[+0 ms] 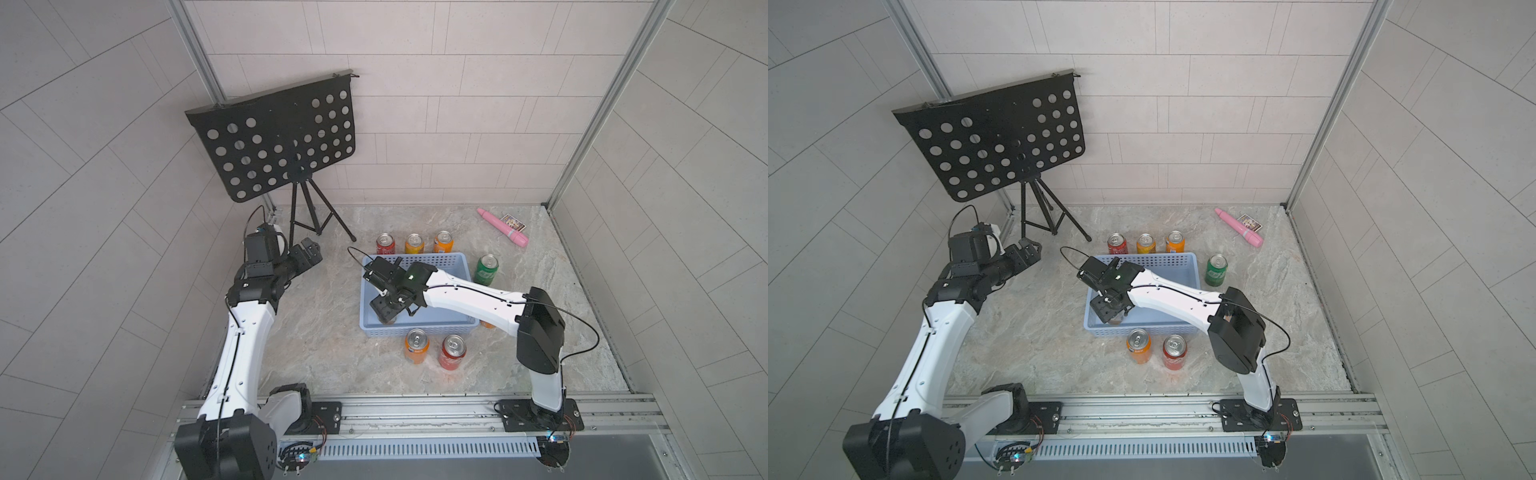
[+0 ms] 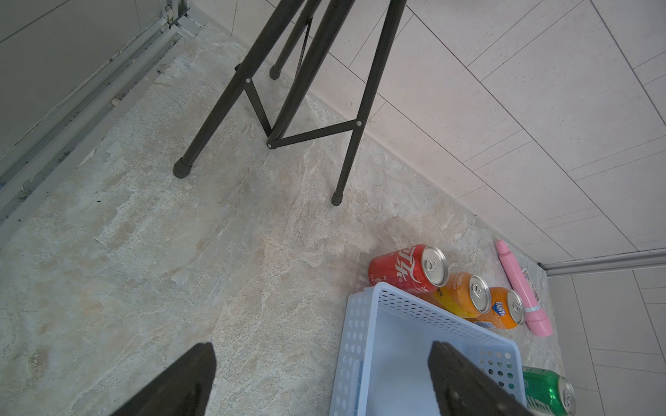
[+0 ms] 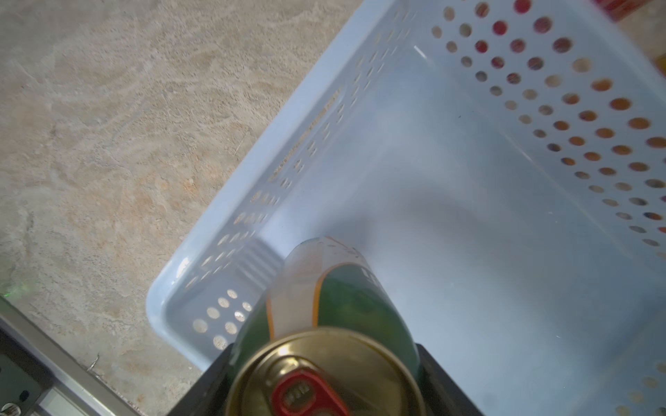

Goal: Take out the drinks from the basket
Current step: Pick up the drink from the basket.

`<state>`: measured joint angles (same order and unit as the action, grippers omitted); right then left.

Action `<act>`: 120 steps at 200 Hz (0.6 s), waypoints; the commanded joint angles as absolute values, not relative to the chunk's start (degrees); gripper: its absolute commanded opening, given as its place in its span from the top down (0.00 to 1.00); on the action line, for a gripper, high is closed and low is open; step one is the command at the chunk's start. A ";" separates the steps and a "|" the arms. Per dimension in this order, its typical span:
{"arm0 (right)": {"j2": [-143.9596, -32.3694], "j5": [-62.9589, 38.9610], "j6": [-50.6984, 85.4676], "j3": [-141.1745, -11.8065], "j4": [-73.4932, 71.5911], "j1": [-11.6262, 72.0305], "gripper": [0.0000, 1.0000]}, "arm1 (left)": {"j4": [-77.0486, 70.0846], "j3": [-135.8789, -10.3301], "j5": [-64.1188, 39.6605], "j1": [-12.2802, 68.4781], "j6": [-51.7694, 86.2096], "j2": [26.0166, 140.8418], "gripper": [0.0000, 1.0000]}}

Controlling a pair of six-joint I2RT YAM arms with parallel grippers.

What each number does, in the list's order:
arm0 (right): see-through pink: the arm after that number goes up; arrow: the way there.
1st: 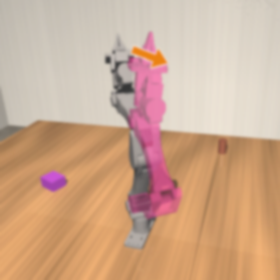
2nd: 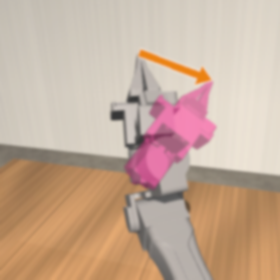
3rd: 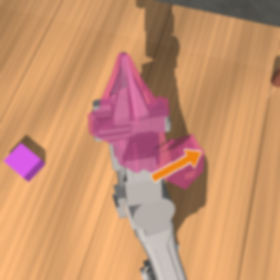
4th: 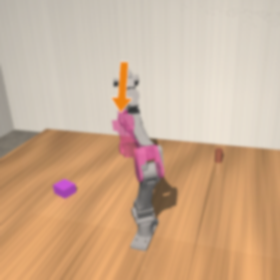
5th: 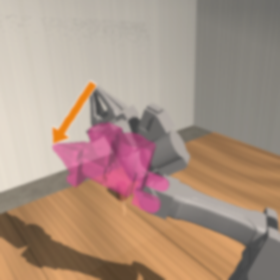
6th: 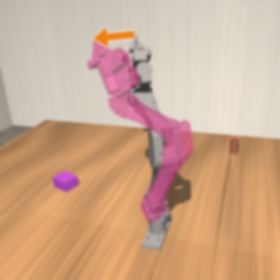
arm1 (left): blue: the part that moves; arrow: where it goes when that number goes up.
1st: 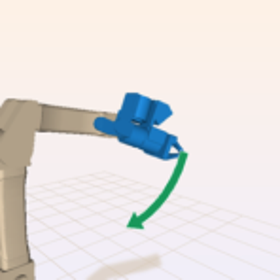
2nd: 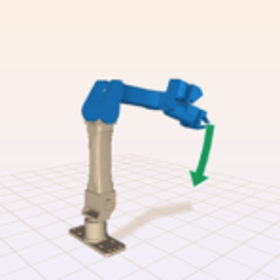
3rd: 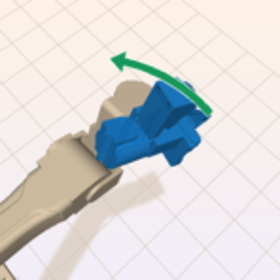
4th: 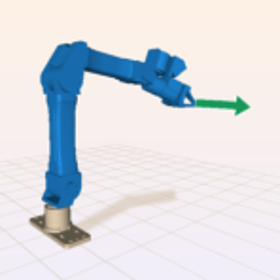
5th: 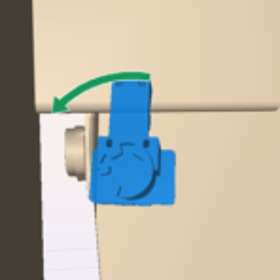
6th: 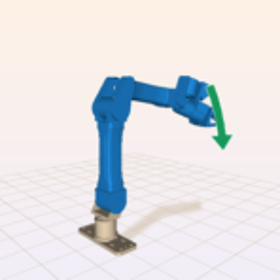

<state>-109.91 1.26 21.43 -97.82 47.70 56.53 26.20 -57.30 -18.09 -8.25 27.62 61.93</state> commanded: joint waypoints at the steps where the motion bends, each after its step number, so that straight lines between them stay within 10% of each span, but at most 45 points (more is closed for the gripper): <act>1: -102.62 4.34 20.97 -100.00 48.20 56.51 0.81 | 24.61 -56.38 -18.96 -8.54 27.95 61.41 0.00; 120: -107.96 1.97 18.33 -118.58 50.37 58.01 0.81 | 27.16 -56.17 -9.23 -13.33 27.16 57.96 0.00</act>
